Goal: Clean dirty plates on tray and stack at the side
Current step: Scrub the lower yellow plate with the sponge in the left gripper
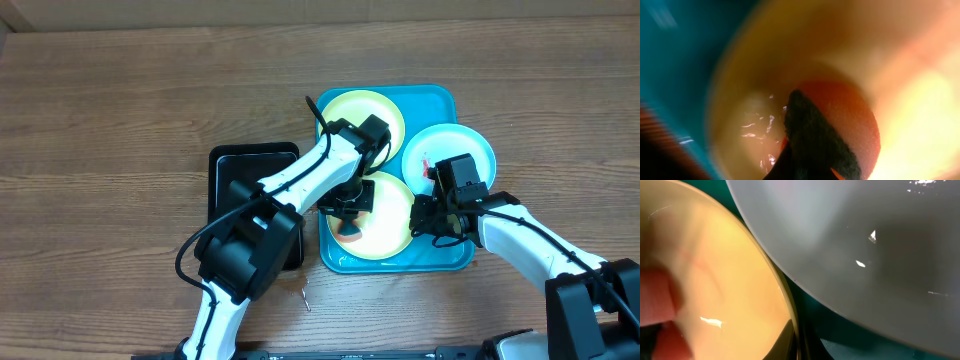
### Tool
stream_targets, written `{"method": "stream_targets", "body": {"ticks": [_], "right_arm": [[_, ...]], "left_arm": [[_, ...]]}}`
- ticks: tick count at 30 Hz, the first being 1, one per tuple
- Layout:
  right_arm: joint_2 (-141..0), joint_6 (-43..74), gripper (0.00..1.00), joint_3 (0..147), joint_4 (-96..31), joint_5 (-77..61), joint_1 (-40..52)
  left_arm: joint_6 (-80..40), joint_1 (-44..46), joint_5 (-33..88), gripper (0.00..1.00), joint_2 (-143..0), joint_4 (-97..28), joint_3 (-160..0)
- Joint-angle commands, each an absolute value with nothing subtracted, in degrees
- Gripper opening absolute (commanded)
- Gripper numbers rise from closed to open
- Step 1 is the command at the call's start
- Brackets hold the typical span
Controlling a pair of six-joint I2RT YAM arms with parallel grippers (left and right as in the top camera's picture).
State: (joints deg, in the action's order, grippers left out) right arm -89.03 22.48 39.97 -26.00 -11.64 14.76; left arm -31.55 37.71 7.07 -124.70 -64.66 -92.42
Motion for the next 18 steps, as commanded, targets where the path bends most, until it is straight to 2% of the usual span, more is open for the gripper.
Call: {"method": "stream_targets", "body": {"ticks": [1, 11, 18], "right_arm": [[-91.0, 22.8, 0.04, 39.0, -26.9, -7.8, 14.8], [-91.0, 22.8, 0.04, 39.0, -26.9, -7.8, 14.8], [-91.0, 22.8, 0.04, 39.0, -26.9, -7.8, 14.8]], "left_arm": [[-34.9, 35.9, -10.5, 0.04, -125.2, -66.3, -92.6], [-37.5, 35.9, -12.8, 0.04, -125.2, -71.7, -99.2], [-31.4, 35.6, 0.2, 0.04, -123.0, -76.4, -109.0]]}}
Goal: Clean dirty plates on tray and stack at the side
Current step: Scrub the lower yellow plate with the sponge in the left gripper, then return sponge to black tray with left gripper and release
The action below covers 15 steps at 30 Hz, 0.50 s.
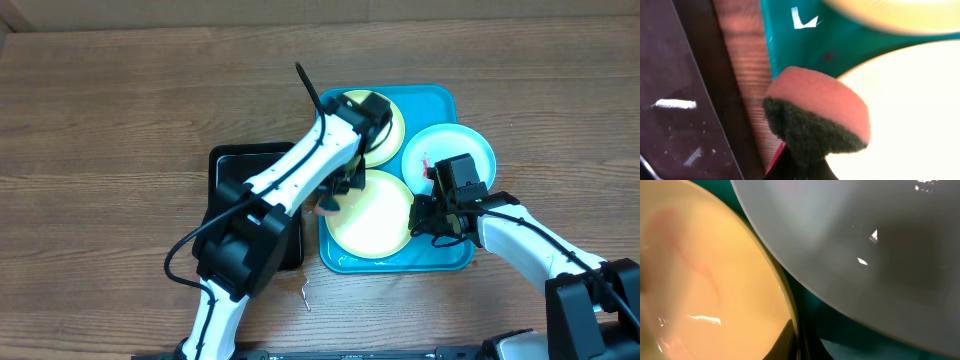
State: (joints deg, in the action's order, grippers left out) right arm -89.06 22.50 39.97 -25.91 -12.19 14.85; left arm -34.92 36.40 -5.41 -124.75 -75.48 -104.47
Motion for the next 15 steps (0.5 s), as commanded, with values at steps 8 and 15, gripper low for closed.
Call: {"method": "stream_targets", "body": {"ticks": [8, 15], "right_arm": [[-91.0, 22.8, 0.04, 39.0, -27.1, -7.7, 14.8], [-91.0, 22.8, 0.04, 39.0, -27.1, -7.8, 14.8]], "left_arm": [[-28.2, 28.8, -2.5, 0.04, -113.7, -82.7, -110.5], [-28.1, 16.3, -10.5, 0.04, -111.4, -91.6, -108.9]]}}
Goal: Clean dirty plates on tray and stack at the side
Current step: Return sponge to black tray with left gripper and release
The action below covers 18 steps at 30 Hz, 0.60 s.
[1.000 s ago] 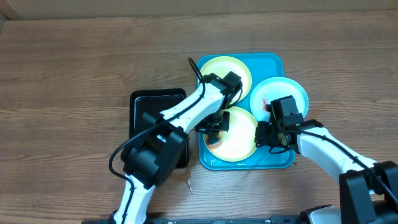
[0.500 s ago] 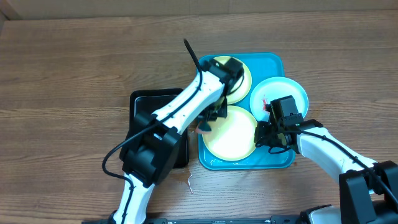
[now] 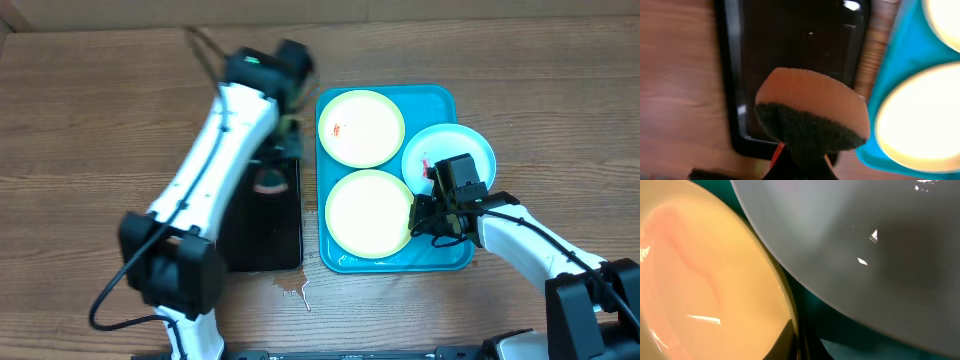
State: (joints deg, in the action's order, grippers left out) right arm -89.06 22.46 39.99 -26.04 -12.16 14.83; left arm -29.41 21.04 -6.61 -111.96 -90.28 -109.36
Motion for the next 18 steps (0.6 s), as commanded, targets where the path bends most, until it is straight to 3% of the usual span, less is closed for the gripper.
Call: {"method": "stream_targets", "body": {"ticks": [1, 9, 13, 18], "right_arm": [[-91.0, 22.8, 0.04, 39.0, -27.1, -7.8, 14.8], [-91.0, 22.8, 0.04, 39.0, -27.1, -7.7, 14.8], [-91.0, 22.8, 0.04, 39.0, -27.1, -7.8, 14.8], [-91.0, 22.8, 0.04, 39.0, -27.5, -7.7, 14.8]], "left_arm": [[-28.1, 15.0, -10.5, 0.04, -111.4, -91.3, -107.7], [-23.7, 10.5, 1.1, 0.04, -111.4, -77.5, -90.6], [-24.4, 11.1, 1.1, 0.09, -111.4, -69.0, -82.8], [-26.2, 10.9, 1.1, 0.08, -111.4, -63.6, -78.0]]}}
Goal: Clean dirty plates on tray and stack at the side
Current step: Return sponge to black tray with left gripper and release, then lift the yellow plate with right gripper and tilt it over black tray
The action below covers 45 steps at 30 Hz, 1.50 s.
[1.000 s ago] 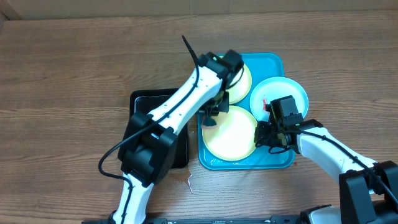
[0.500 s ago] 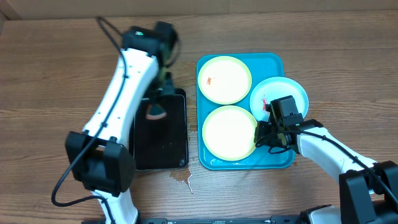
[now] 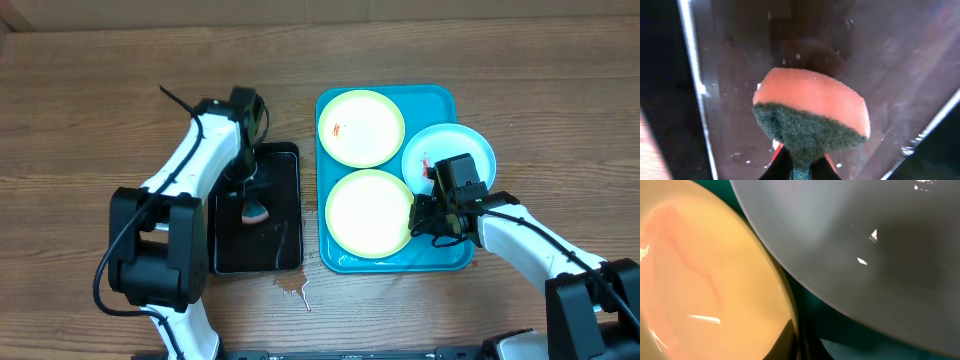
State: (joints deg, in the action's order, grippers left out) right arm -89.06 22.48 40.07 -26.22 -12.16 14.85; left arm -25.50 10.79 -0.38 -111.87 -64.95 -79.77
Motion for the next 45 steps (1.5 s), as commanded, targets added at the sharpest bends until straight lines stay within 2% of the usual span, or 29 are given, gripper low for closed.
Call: {"method": "stream_targets", "body": {"ticks": [1, 6, 8, 11, 12, 13, 14, 18, 22, 26, 30, 34, 39, 45], "right_arm": [[-91.0, 22.8, 0.04, 39.0, -27.5, -7.7, 14.8], [-91.0, 22.8, 0.04, 39.0, -27.5, -7.7, 14.8], [-91.0, 22.7, 0.04, 39.0, -27.5, -7.7, 14.8], [-90.9, 22.5, 0.04, 40.1, -29.3, -7.8, 14.8], [-90.8, 22.1, 0.04, 41.4, -31.5, -7.7, 14.8], [-90.5, 21.2, 0.04, 43.0, -34.0, -7.7, 14.9], [-90.1, 20.1, 0.04, 44.5, -36.1, -7.7, 15.0], [-87.7, 16.5, 0.04, 52.2, -45.2, -7.2, 16.7], [-86.0, 14.9, 0.04, 63.1, -53.9, -0.9, 22.2], [-86.0, 14.3, 0.04, 70.5, -56.3, 4.0, 28.0], [-86.0, 13.2, 0.04, 74.1, -51.9, 8.1, 34.7], [-87.7, 13.0, 0.04, 74.1, -41.9, 17.0, 42.7], [-91.5, 11.0, 0.04, 74.1, -35.5, 24.3, 48.2], [-94.4, 10.4, 0.04, 74.1, -31.9, 39.2, 53.5]], "left_arm": [[-26.2, 10.9, 0.9, 0.10, -111.4, -63.2, -78.0], [-25.7, 10.9, 1.1, 0.52, -110.9, -63.4, -78.9], [-25.5, 10.9, 1.1, 0.58, -109.8, -64.9, -79.8], [-25.3, 10.7, 1.1, 0.73, -106.4, -67.3, -81.5], [-25.3, 10.5, 1.1, 0.80, -104.6, -68.1, -82.0], [-25.3, 10.1, 1.1, 0.93, -102.6, -68.8, -82.6], [-25.3, 9.6, 1.1, 1.00, -100.5, -69.4, -83.0], [-25.3, 6.0, 1.1, 1.00, -92.9, -71.2, -84.8], [-25.3, -0.2, 1.1, 1.00, -85.3, -72.1, -86.2], [-25.3, -6.0, 1.1, 1.00, -80.4, -72.2, -86.2], [-25.3, -10.0, 1.1, 1.00, -78.5, -73.1, -86.2], [-25.3, -10.9, 1.1, 1.00, -78.8, -74.3, -86.2], [-25.3, -10.9, 1.1, 1.00, -78.8, -75.0, -86.2], [-25.3, -10.9, 1.1, 1.00, -78.8, -74.9, -86.2]]}}
